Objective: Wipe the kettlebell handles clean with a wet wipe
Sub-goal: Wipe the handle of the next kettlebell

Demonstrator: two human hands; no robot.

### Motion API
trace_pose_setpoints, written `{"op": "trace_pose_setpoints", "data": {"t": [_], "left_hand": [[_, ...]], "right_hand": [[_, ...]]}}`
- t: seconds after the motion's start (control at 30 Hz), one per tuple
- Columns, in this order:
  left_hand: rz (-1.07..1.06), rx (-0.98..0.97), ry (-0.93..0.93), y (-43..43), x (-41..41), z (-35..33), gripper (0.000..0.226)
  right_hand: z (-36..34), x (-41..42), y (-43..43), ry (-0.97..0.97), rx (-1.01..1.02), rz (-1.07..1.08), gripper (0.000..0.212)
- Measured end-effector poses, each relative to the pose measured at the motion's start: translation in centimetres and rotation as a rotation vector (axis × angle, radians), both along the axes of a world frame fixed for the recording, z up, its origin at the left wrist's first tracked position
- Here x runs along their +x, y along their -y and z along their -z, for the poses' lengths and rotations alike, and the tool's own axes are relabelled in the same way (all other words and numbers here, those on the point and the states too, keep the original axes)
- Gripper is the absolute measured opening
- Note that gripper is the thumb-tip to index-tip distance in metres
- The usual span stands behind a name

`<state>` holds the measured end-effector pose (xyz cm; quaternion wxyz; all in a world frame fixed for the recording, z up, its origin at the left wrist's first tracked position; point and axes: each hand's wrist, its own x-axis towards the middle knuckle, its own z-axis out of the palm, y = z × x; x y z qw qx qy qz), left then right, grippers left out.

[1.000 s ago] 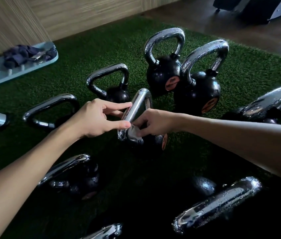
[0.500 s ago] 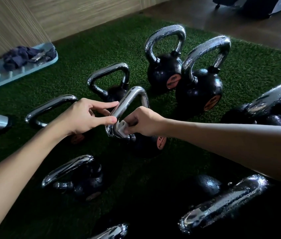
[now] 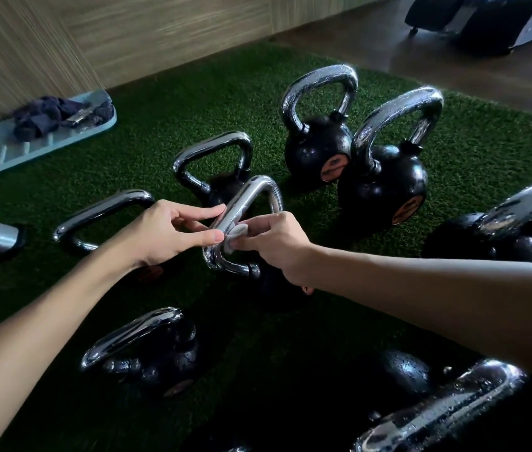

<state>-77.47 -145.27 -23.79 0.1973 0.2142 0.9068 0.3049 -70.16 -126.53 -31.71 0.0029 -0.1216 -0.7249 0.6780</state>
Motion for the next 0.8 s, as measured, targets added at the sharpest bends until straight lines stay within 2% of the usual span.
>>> {"op": "trace_pose_setpoints", "data": {"t": [0.13,0.27,0.43,0.63,0.8], "left_hand": [[0.013,0.005,-0.012,-0.6,0.3,-0.1,0.046],[0.019,-0.02,-0.031,-1.1,0.6,-0.4,0.041],[0.02,-0.029,-0.03,-1.2,0.7,-0.4,0.05],[0.012,-0.026,-0.078,-1.5,1.0,-0.5,0.042],[-0.003,-0.036,-0.072,-1.3,0.9,-0.4,0.041]], "right_hand": [[0.2,0.9,0.7,-0.123,0.123,0.194,0.016],[0.2,0.2,0.0,-0.106,0.152,0.375,0.009],[0.2,0.4,-0.9,-0.104,0.15,0.366,0.017],[-0.1,-1.3,-2.7,-0.091,0.171,0.503,0.02],[0.4,-1.2,-2.4,-0.09,0.154,0.491,0.018]]}}
